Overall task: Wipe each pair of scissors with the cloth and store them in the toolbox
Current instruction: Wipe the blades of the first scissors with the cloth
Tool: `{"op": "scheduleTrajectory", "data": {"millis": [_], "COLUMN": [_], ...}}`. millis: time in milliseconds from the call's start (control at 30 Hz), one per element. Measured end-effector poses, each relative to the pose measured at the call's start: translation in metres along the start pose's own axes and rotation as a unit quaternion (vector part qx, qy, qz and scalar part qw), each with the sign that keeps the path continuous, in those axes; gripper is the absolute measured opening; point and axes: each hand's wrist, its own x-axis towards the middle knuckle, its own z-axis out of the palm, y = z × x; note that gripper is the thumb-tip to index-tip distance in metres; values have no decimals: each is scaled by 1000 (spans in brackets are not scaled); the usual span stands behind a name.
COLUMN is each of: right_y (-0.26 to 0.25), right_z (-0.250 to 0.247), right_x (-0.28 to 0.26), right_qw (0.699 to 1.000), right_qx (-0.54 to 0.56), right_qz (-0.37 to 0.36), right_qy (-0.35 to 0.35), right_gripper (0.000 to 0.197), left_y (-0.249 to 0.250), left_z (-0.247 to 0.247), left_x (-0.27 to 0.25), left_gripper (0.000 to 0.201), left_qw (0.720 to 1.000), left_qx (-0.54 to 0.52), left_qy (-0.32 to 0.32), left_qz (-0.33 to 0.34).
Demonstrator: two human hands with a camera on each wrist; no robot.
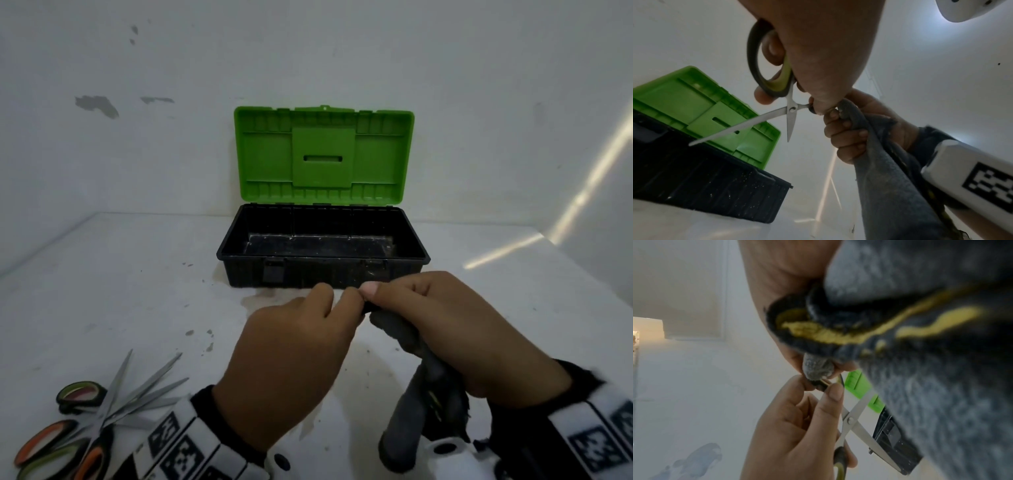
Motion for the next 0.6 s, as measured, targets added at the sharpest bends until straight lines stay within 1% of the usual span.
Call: {"op": "scheduleTrajectory", "data": {"millis": [67, 100, 200, 267, 333, 400, 433, 467, 533, 567, 600], "right_y": [4, 7, 13, 18, 23, 26, 28, 29, 31, 32, 32], "right_z": [-1, -1, -2, -1, 1, 5, 7, 11, 19, 23, 28], "right_x": [0, 0, -2, -4, -5, -6, -7, -7, -9, -11, -12], "right_qw": [999, 997, 991, 986, 982, 981, 982, 984, 985, 984, 983], "right_qx": [41, 59, 107, 132, 150, 155, 143, 125, 84, 70, 62], "right_qz": [30, 43, 62, 65, 58, 38, 24, 9, -22, -34, -41], "right_qy": [16, 25, 57, 78, 96, 110, 118, 129, 149, 158, 168], "right_gripper": [49, 46, 39, 40, 42, 43, 44, 46, 45, 43, 40], "left_y": [-1, -2, -6, -8, -7, -7, -7, -6, -3, -1, 0], "left_z": [-3, -6, -11, -10, -9, -8, -9, -9, -12, -12, -12], "left_x": [0, 0, -5, -10, -14, -17, -17, -16, -11, -9, -6], "left_gripper": [26, 31, 48, 52, 44, 31, 26, 24, 22, 22, 21], "left_qw": [1000, 998, 982, 958, 918, 867, 833, 786, 661, 609, 572], "left_qx": [-17, -34, -96, -147, -211, -289, -341, -410, -551, -597, -625], "left_qy": [3, 0, -15, -25, -41, -42, -35, -22, 7, 31, 57], "left_qz": [-25, -52, -164, -246, -334, -405, -433, -461, -508, -521, -528]}}
